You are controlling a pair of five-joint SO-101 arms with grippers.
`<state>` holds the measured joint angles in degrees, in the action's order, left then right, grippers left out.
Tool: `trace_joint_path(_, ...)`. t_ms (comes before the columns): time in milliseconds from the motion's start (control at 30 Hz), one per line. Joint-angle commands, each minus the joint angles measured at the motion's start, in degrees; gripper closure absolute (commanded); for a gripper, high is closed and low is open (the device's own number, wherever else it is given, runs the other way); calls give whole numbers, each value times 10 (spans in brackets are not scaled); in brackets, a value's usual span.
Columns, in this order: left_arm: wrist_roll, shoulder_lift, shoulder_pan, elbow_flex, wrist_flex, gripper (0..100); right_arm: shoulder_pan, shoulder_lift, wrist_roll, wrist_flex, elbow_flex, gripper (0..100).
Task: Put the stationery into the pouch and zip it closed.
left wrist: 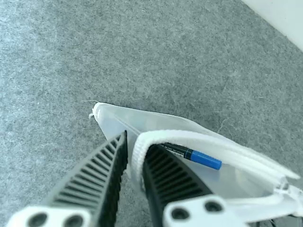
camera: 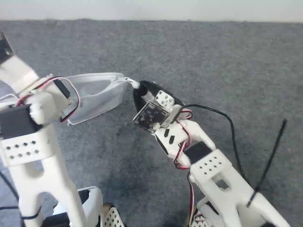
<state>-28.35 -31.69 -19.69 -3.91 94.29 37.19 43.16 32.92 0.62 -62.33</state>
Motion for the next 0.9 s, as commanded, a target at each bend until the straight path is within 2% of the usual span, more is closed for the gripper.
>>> trace_joint_path(0, 55, -31, 1, 9, -19, 989, 17, 66, 25, 67, 4, 993)
trace_joint_path(267, 76, -33, 4, 11, -21, 988, 62, 167, 26, 220, 4, 993)
trace_joint_path(433, 152, -33, 4, 12, -35, 988, 112, 246, 67, 335, 4, 993)
trace_joint_path(533, 167, -33, 4, 12, -37, 987, 136, 291, 68, 395, 4, 993)
trace_joint_path(867, 216, -33, 131, 10, -36, 980, 146, 416, 63, 516, -26, 993)
